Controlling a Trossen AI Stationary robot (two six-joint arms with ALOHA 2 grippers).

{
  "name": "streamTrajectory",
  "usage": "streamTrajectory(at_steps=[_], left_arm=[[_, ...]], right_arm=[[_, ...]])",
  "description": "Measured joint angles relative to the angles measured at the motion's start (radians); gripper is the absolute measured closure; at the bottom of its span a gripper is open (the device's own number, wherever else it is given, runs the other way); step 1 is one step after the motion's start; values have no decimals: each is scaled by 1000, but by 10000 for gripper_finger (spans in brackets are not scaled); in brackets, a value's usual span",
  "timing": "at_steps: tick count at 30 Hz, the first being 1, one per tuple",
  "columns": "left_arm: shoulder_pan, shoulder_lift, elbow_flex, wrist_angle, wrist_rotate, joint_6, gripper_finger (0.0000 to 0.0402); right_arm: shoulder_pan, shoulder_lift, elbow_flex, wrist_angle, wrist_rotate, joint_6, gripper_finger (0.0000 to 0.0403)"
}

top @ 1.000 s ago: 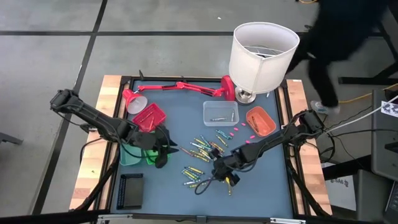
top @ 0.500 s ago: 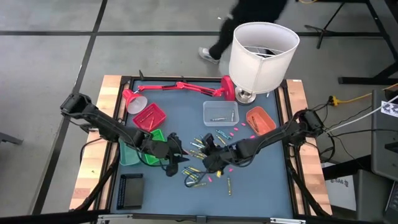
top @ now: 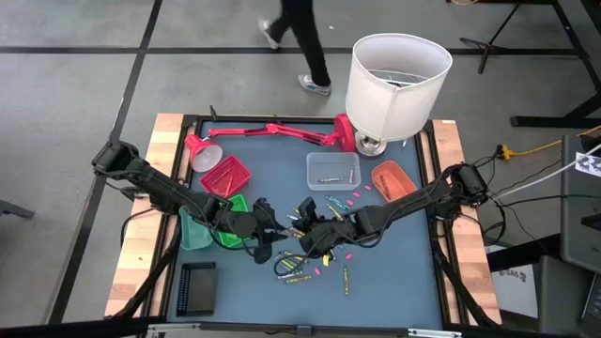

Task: Sort crayons
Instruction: Put the blue crayon into the blue bin

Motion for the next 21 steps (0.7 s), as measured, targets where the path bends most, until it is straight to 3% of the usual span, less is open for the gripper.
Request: streamTrajectory(at_steps=[8,21], left_arm=[[5,0,0,-24,0,-2,298],[15,0,0,-43,1,-1,377]], right_arm=[[0,0,0,41,0,0,382],[1,-1,0,45,0,2,382]])
